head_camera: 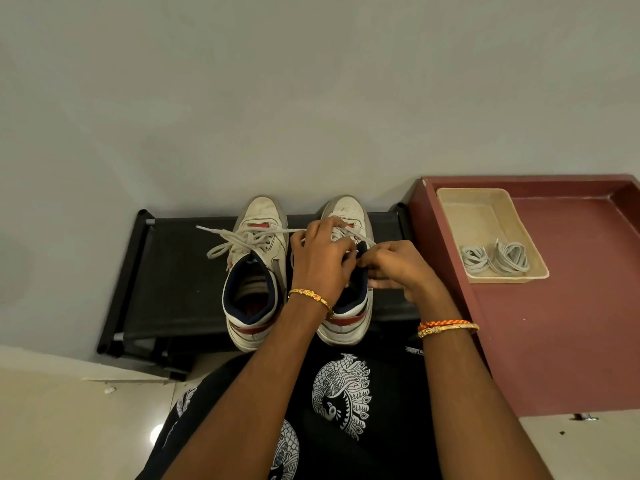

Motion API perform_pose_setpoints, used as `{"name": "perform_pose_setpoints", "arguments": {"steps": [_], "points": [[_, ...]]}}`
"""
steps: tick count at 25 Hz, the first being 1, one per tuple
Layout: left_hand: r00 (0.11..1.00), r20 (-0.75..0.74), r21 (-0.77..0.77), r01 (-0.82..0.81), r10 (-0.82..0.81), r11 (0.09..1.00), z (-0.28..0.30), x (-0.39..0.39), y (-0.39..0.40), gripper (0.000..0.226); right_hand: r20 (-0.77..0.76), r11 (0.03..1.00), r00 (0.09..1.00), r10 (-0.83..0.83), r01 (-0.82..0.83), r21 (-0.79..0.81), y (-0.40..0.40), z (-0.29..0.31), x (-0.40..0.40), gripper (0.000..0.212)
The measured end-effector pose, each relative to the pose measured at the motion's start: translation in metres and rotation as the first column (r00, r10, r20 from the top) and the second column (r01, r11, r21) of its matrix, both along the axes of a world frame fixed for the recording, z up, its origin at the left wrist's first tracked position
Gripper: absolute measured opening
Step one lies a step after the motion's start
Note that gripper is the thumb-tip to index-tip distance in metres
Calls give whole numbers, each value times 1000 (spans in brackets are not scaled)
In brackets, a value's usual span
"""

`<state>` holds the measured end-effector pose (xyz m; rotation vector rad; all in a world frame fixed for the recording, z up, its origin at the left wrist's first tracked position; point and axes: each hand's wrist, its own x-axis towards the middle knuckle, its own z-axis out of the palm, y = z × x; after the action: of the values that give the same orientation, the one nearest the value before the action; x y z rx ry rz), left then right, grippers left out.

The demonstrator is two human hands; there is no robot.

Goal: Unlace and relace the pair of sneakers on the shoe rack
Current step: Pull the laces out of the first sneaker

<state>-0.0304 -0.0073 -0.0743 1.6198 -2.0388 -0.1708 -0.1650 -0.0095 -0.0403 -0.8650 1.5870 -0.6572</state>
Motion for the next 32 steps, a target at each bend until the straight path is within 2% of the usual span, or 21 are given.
{"name": "perform_pose_setpoints", "arguments": {"steps": [4, 7, 8, 10, 11, 12, 13, 15, 17, 18, 20, 23, 25, 28, 32], "points": [[994, -37, -127, -105, 101, 986, 4, -1, 4, 3, -6, 1000, 1000, -23, 23, 9, 0, -1, 2, 18], [929, -253, -97, -302, 270, 948, 15, 7, 2, 3, 32, 999, 999, -35, 35, 23, 0, -1, 0, 17], [864, -365, -36, -386, 347, 922, 20, 13, 1, 3, 40, 999, 999, -36, 35, 30, 1, -1, -1, 16], [652, -566, 136, -529, 504, 838, 28, 24, -1, 5, 47, 999, 998, -33, 31, 38, 0, -1, -1, 15], [568, -601, 212, -565, 562, 798, 30, 29, -1, 5, 46, 999, 998, -32, 30, 38, 0, -1, -1, 15], [548, -592, 242, -578, 591, 779, 30, 30, 0, 5, 44, 999, 999, -32, 30, 37, 1, -1, 0, 14], [588, -565, 223, -566, 578, 794, 30, 30, 1, 6, 43, 999, 999, -32, 30, 36, 1, -1, 0, 13], [761, -501, 98, -423, 411, 901, 29, 27, 5, 20, 46, 999, 998, -38, 37, 33, 1, 0, 0, 12], [934, -295, 38, -197, 199, 980, 25, 20, 8, 35, 44, 999, 998, -38, 37, 27, 2, 0, 1, 12], [981, -156, 32, -108, 112, 994, 22, 15, 9, 36, 40, 999, 999, -35, 34, 23, 2, 0, 2, 13], [1000, 10, 55, -17, 16, 998, 13, 4, 9, 28, 30, 1000, 999, -26, 25, 18, 2, 0, 2, 13], [998, 46, 92, -37, 33, 995, 9, -7, 7, 19, 17, 1000, 1000, -19, 19, 17, 1, -1, 2, 13], [995, 77, 46, -61, 57, 997, 8, -8, 5, 14, 11, 1000, 1000, -19, 19, 16, 1, -2, 3, 13], [990, 39, -62, -132, 135, 989, 10, -3, 4, 5, 20, 1000, 1000, -23, 22, 19, 0, -2, 4, 16], [947, -115, -47, -307, 300, 951, 21, 8, 5, 3, 44, 999, 999, -27, 26, 37, 0, 0, 2, 17]]}}
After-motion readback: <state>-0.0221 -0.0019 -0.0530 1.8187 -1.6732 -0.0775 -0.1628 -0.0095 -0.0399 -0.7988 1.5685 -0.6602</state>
